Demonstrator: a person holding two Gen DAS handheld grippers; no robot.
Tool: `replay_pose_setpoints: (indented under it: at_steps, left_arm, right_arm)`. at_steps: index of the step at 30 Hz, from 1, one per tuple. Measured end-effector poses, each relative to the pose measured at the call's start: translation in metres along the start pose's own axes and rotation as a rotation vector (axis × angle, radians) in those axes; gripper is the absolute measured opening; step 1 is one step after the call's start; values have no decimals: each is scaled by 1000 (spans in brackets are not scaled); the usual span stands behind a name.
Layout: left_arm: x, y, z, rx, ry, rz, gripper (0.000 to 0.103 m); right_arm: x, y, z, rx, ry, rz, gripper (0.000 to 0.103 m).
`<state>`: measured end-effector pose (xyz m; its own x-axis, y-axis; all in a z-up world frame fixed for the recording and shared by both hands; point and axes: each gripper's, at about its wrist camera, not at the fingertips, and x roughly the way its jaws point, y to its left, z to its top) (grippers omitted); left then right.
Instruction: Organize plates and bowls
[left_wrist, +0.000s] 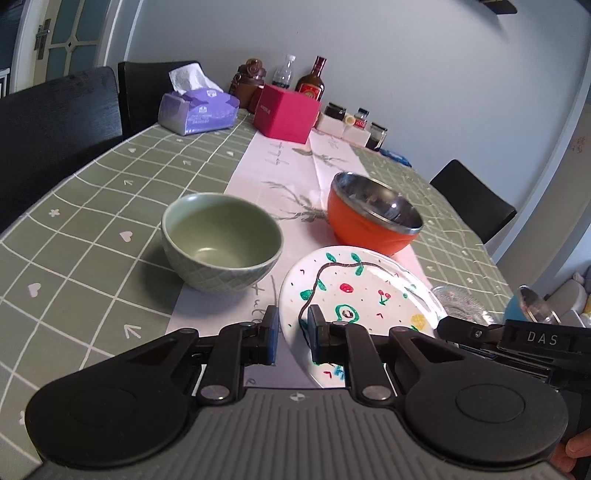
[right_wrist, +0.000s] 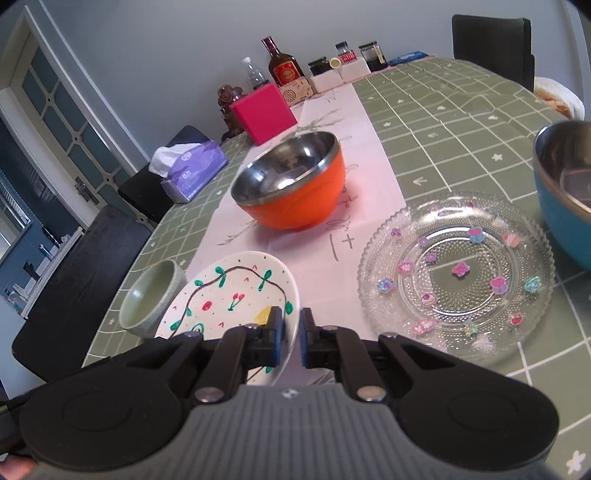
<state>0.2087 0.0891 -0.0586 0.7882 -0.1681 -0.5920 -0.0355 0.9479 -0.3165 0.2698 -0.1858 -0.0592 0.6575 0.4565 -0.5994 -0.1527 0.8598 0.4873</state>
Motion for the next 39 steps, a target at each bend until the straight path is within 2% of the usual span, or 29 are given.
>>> replay_pose_setpoints:
  at_steps: [9,19,29,39]
  left_arm:
    - [-56,-14,-11,-27,-22,-31,18]
    - [-103,-20,-49,-31,-28,-54,18]
    - [-109,-7,-91,-85,41,-57,18]
    - [-98,-5,-105,-87,60,-47,17]
  right_arm:
    - [-59,11,-16,-1,-58,30,7]
    - [-110,4,-63,43,-59,50,7]
    - [-120,-10,-109,90,-10,40,7]
    - [-112,-15,-123,73,-1,-2,7]
